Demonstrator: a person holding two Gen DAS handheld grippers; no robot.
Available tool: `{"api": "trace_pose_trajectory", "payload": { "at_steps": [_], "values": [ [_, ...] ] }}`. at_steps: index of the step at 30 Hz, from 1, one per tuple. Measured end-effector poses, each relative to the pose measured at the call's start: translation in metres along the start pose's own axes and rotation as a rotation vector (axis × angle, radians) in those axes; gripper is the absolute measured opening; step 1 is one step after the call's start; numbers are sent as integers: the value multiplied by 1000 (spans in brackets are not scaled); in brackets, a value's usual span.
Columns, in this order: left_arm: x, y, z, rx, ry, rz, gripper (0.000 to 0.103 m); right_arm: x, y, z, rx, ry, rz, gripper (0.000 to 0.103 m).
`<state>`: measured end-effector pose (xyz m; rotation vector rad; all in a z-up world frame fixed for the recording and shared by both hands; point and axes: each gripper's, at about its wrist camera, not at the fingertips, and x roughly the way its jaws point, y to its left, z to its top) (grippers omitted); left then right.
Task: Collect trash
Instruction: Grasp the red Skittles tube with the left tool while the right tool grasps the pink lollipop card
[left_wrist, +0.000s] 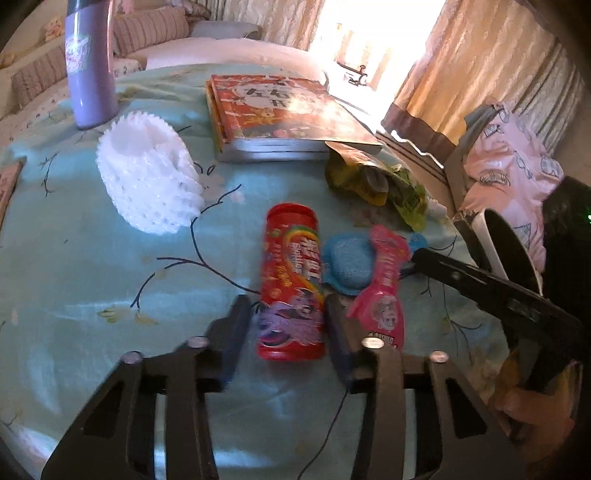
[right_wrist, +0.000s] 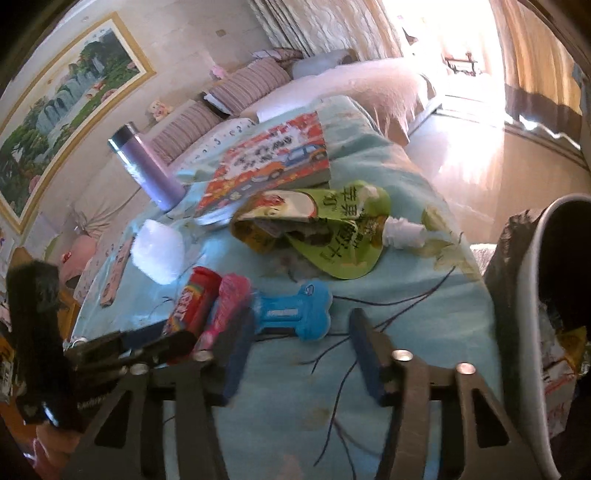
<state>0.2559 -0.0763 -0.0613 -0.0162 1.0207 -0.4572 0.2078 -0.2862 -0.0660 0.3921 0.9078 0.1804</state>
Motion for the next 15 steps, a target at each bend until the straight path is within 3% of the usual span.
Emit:
{"api": "trace_pose_trajectory", "payload": {
  "at_steps": [1, 4, 9, 15],
  "values": [
    [-1, 0, -1, 0, -2, -5, 34, 2, -2, -1, 8, 7, 2, 13],
    [-9, 5, -9, 0, -4, -14, 34, -4, -3, -7, 14, -9, 28, 8],
    [-27, 14, -29, -14, -4, -32, 33, -35, 4, -29, -5, -34, 61, 4],
    [-56, 23, -60, -26, -3, -77, 33, -55, 7, -61, -12, 2, 57, 3]
  ]
}}
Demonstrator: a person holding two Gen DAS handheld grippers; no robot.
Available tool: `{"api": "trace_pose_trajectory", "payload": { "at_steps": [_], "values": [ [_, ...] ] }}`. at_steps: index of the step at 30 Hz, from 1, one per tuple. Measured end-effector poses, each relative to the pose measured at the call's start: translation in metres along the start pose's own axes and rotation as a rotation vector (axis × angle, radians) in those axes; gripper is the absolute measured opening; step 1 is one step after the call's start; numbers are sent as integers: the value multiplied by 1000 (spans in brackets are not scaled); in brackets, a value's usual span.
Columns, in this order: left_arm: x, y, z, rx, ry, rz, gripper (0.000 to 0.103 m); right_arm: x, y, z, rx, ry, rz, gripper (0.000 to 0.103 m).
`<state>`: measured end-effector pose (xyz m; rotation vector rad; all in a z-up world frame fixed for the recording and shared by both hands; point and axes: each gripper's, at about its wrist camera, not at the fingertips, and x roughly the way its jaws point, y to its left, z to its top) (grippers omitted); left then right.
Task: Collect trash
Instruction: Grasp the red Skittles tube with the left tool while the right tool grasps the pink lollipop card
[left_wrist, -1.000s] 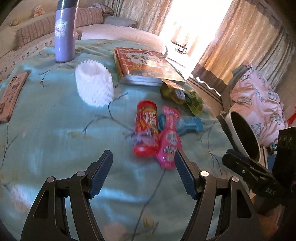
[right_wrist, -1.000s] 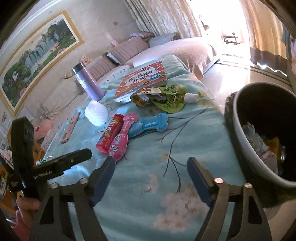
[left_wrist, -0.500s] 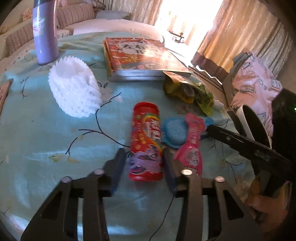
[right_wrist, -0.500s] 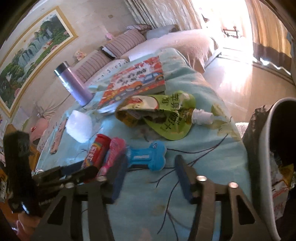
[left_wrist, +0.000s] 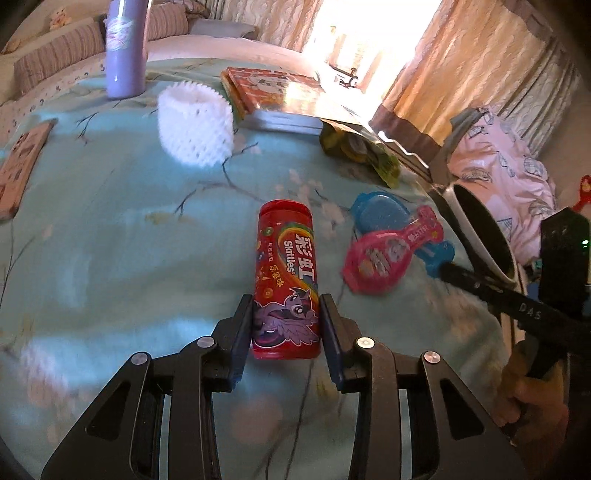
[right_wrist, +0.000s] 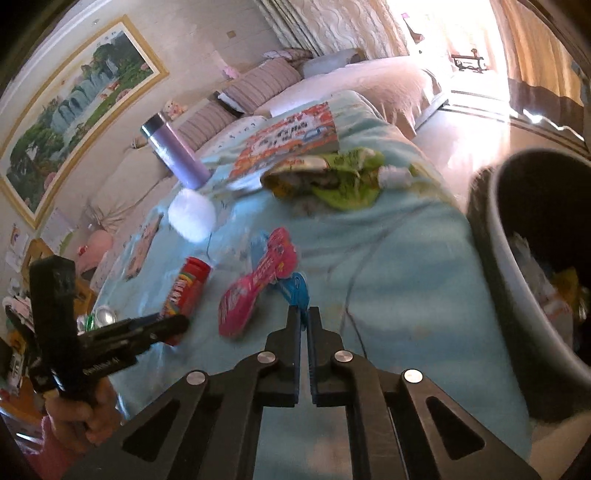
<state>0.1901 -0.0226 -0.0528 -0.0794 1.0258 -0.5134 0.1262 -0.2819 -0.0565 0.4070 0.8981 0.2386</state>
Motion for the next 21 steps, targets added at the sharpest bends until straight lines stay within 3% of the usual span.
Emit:
{"api": "trace_pose_trajectory", "payload": {
  "at_steps": [4, 8, 13, 17, 21],
  "values": [
    [-8, -2, -11, 14, 7, -8, 33, -6, 7, -15, -6, 24, 37, 11],
    [-5, -4, -13, 26, 8, 21, 34, -6, 19, -12, -77, -5, -45, 33],
    [-2, -8, -12, 35, -6, 40, 34, -8, 22, -10, -113, -53, -111, 47],
    [2, -9, -12, 49, -3, 60, 34, -4, 17, -8, -130, -53, -174, 48],
    [6, -10, -11, 64, 0, 65, 38, 2, 11, -6, -156, -36, -185, 49]
  ]
}}
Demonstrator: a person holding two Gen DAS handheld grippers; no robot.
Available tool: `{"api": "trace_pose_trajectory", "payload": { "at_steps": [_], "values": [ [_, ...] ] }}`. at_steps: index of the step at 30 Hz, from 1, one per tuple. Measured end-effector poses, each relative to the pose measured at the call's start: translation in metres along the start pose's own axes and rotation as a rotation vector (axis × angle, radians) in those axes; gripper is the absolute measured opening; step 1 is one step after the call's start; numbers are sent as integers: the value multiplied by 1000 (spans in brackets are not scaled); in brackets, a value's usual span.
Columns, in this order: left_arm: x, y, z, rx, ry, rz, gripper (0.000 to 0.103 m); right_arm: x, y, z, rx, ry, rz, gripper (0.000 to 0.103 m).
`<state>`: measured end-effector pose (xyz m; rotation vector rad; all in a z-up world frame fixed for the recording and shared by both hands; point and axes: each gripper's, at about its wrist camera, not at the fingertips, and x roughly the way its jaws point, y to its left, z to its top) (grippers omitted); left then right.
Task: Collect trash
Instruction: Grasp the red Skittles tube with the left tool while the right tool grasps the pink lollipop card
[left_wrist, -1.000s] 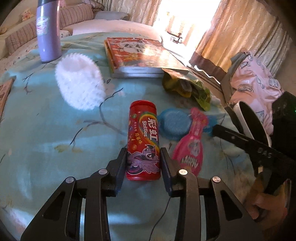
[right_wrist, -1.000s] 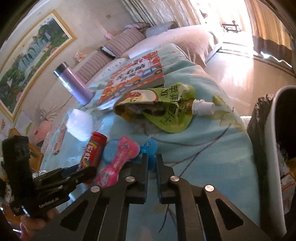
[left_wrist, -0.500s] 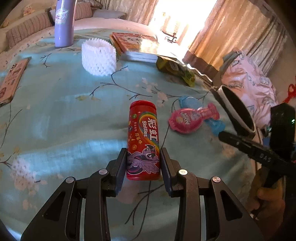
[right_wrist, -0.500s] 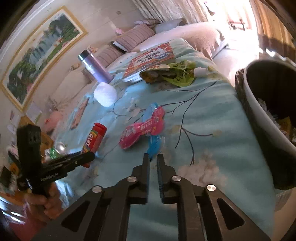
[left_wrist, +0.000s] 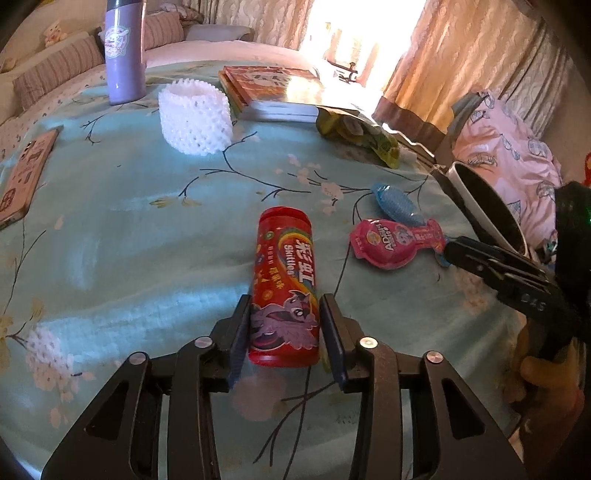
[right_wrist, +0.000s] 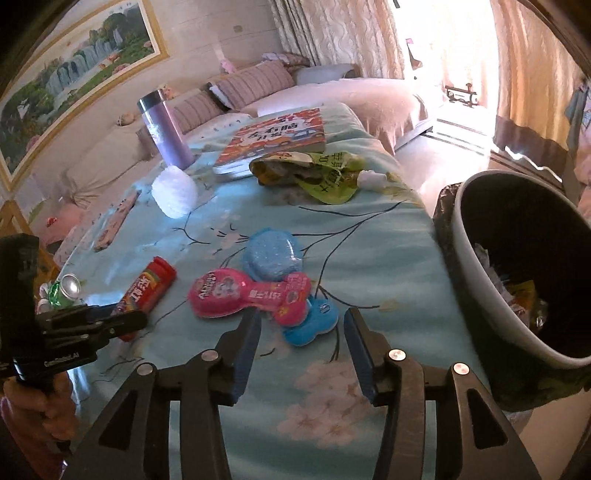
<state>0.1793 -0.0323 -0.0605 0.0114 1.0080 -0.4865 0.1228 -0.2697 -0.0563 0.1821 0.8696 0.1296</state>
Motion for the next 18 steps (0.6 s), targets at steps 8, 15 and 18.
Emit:
{"api": "trace_pose_trajectory", "payload": {
  "at_steps": [8, 15, 18],
  "values": [
    [5, -3, 5, 9, -5, 7, 42, 21, 13, 13, -88, 57, 22, 51],
    [7, -3, 6, 18, -21, 4, 43, 14, 20, -2, -118, 80, 46, 34],
    [7, -5, 6, 25, -26, 3, 43, 5, 19, -10, -89, 94, 99, 34]
  ]
}}
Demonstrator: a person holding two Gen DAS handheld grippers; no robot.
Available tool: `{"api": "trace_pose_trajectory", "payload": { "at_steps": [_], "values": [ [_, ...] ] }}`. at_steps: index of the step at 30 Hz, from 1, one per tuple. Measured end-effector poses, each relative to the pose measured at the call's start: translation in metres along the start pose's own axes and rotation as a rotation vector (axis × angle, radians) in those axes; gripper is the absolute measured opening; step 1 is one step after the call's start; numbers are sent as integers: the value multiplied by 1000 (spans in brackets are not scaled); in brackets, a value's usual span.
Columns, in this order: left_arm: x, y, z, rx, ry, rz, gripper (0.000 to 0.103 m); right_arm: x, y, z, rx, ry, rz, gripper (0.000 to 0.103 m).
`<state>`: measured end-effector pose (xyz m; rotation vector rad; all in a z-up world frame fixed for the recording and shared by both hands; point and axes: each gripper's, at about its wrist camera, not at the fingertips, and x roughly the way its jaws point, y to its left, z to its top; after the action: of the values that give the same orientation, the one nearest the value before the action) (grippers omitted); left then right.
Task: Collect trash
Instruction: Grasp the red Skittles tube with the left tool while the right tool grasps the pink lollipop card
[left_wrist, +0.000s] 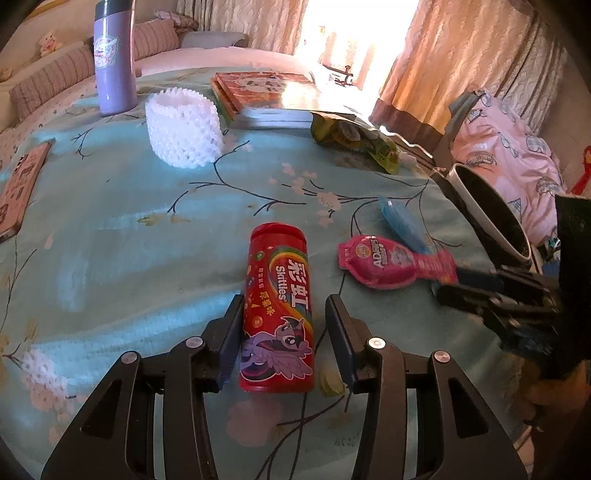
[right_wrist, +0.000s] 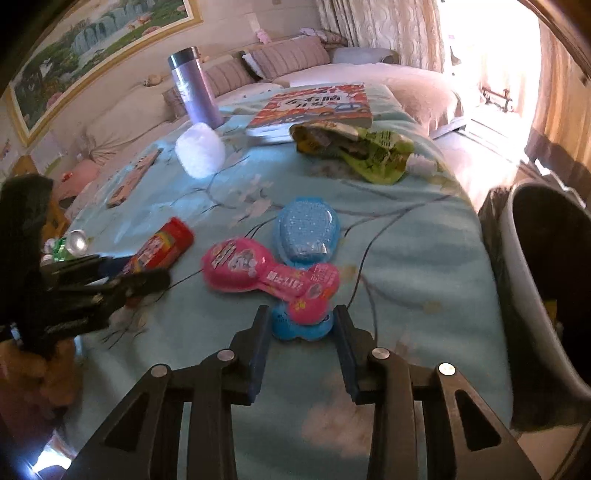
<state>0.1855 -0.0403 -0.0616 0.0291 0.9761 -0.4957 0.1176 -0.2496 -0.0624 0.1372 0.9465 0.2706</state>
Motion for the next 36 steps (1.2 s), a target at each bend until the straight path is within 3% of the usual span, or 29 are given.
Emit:
{"api": "trace_pose_trajectory", "payload": {
  "at_steps": [1, 2, 4, 10, 13, 16, 20, 26, 28, 31, 36],
  "values": [
    [0, 0, 0, 2, -1, -2, 37, -3, 0, -2, 13, 4, 26, 34],
    [-1, 0, -1, 3, 0, -5, 34, -5, 0, -5, 33, 11, 67, 18],
    [-2, 1, -2, 0, 3, -23, 34, -8, 0, -9, 52, 19, 101, 19],
    [-7, 1, -5, -6, 3, -44, 34, -20, -1, -8, 49, -26, 42, 32],
    [-12, 3, -7, -15, -3, -50, 34, -22, 1, -2, 36, -43, 26, 33],
    [-18, 4, -9, -21, -10, -54, 33, -24, 17, 3, -50, -60, 43, 35],
    [-28, 6, -11, -18, -21, -58, 33, -11, 49, 13, -239, -42, 53, 45],
    [-26, 10, -16, -11, 5, -44, 32, 33, 65, 23, -368, 77, 28, 54],
    [-23, 9, -16, -4, 18, -27, 33, 41, 61, 21, -359, 94, 26, 54],
    [-20, 6, -15, 6, 16, -15, 33, 35, 54, 21, -294, 72, 39, 44],
    [-13, -3, -15, 34, 13, -13, 30, 7, 40, 15, -147, -8, 94, 44]
  ]
}}
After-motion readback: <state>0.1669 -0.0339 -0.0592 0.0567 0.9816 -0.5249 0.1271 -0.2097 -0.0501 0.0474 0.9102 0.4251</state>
